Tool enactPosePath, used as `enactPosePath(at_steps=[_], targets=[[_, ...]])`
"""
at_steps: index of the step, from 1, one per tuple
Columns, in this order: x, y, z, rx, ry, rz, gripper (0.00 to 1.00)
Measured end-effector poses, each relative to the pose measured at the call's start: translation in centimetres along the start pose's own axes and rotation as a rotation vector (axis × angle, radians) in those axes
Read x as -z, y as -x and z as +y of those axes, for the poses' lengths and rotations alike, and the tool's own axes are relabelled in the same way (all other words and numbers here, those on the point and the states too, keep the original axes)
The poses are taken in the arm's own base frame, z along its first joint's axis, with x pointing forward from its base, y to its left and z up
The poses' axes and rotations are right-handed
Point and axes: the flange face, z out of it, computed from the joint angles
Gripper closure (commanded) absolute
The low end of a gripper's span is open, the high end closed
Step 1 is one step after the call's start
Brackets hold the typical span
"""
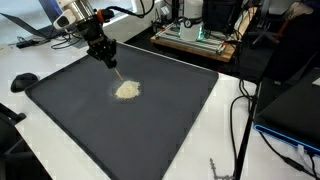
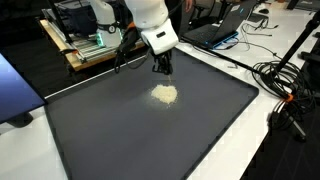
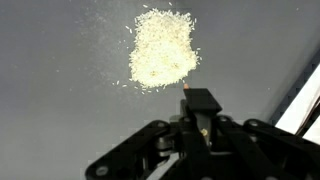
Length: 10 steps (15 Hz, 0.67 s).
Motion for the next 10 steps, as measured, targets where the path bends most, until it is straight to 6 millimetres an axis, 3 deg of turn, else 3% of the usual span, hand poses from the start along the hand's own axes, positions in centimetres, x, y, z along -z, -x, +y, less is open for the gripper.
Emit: enactPosePath(at_steps=[10], targets=[[-0.4, 1.4, 4.3, -0.141, -0.100, 0.030, 0.97]])
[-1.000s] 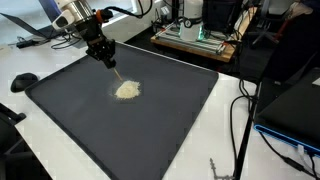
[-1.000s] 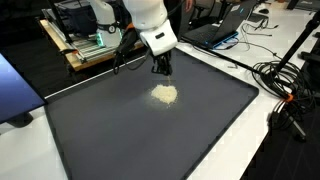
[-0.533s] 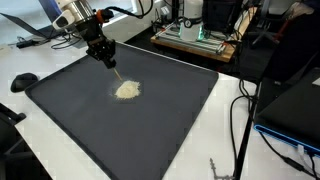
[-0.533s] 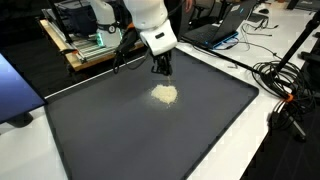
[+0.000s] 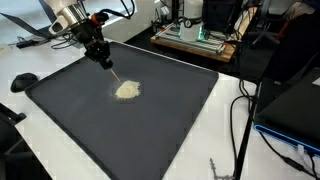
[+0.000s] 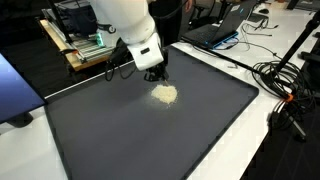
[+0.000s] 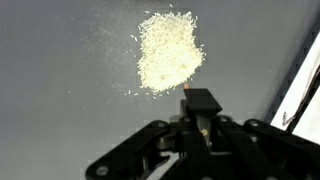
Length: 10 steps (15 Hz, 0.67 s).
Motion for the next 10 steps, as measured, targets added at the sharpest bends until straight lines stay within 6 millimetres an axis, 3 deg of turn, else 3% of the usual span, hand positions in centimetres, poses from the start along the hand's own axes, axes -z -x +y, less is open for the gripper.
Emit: enactPosePath(at_steps=[10], targets=[[-1.5, -1.4, 6.0, -0.096, -0.185, 0.020, 0.97]])
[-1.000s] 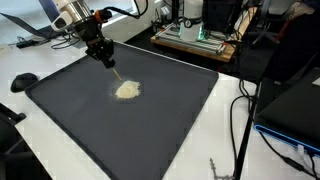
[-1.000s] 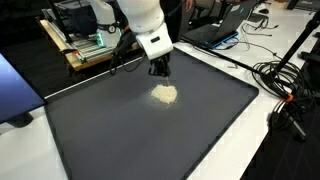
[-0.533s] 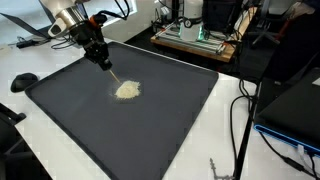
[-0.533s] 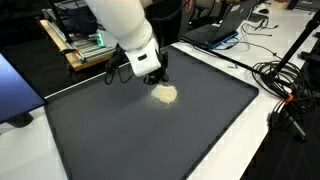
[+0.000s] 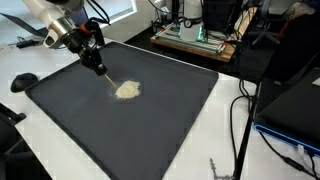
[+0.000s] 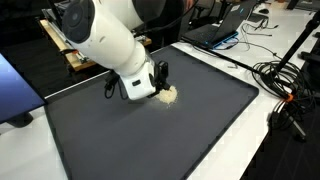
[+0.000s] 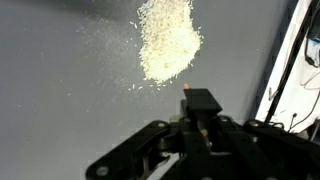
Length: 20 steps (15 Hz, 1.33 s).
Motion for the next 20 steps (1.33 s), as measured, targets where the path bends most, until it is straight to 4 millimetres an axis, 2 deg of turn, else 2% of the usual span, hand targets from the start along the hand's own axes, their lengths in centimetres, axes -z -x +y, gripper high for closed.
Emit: enactPosePath(at_steps=[6, 14, 20], targets=[[-1.5, -0.9, 3.5, -0.074, -0.091, -0.003, 0.97], [-3.0, -1.1, 6.7, -0.168, -0.148, 0.005, 0.97], [-1.4, 0.8, 9.2, -0.280, -0.233, 0.102, 0.97]])
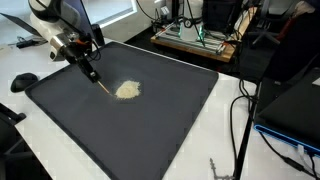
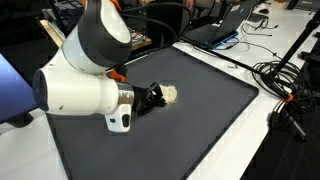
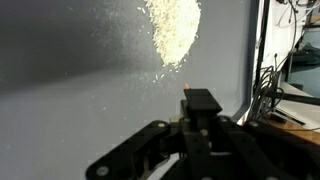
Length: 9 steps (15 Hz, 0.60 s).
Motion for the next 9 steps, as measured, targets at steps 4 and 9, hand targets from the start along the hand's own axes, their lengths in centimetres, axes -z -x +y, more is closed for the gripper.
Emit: enactPosePath(at_steps=[4, 9], targets=[[1.5, 1.8, 1.1, -0.071, -0.023, 0.087, 0.97], [3.1, 4.7, -0.6, -0.124, -0.014, 0.172, 0.97]])
